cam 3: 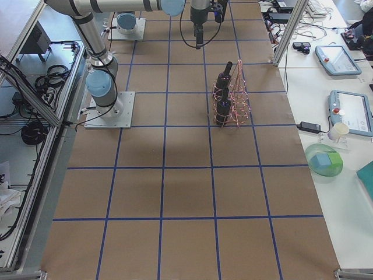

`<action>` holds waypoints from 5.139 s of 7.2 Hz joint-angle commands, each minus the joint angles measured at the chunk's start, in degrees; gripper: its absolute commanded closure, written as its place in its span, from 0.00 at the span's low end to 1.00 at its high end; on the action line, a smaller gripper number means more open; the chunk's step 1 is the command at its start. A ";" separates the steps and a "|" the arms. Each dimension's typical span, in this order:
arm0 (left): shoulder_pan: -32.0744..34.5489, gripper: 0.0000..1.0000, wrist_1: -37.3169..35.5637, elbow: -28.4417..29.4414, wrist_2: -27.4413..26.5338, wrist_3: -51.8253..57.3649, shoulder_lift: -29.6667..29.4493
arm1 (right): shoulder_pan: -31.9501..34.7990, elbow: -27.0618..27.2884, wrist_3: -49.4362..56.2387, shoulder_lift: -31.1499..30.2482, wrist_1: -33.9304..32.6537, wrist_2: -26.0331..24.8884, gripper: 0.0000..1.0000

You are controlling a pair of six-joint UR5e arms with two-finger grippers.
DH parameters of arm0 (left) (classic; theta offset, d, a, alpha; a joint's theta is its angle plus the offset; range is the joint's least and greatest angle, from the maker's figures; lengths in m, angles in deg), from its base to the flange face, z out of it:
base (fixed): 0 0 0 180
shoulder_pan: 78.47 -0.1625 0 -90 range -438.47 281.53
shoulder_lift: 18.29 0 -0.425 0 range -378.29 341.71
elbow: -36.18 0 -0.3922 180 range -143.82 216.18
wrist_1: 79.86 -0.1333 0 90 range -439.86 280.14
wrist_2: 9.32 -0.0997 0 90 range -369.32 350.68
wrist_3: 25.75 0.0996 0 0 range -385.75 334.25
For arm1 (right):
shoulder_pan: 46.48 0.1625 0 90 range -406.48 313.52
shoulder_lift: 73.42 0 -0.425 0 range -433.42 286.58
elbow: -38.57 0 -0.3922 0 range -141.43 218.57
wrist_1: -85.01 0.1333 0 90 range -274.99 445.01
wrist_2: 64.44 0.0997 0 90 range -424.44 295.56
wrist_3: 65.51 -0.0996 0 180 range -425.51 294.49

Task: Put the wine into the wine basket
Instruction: 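Lift the bottle and carry it toward the table center with the left gripper, then lower the held bottle upright onto the table center, then open the left gripper and draw it back while the right gripper rises, then move the right gripper over the standing black bottle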

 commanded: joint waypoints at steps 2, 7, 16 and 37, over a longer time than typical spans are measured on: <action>17.14 0.97 2.11 -7.92 -9.90 -23.49 7.97 | 0.00 0.00 0.01 -0.34 -0.49 0.02 0.00; 35.28 1.00 2.54 -8.20 -16.97 -59.46 6.41 | 0.00 0.00 0.01 -0.52 -0.15 0.02 0.00; 40.66 1.00 1.15 -7.15 -22.78 -69.87 0.96 | -1.93 0.00 0.27 -0.43 -0.14 0.02 0.00; 10.43 0.00 39.90 5.52 -7.13 -8.00 13.17 | 9.45 -3.49 -3.69 7.63 -7.00 0.29 0.00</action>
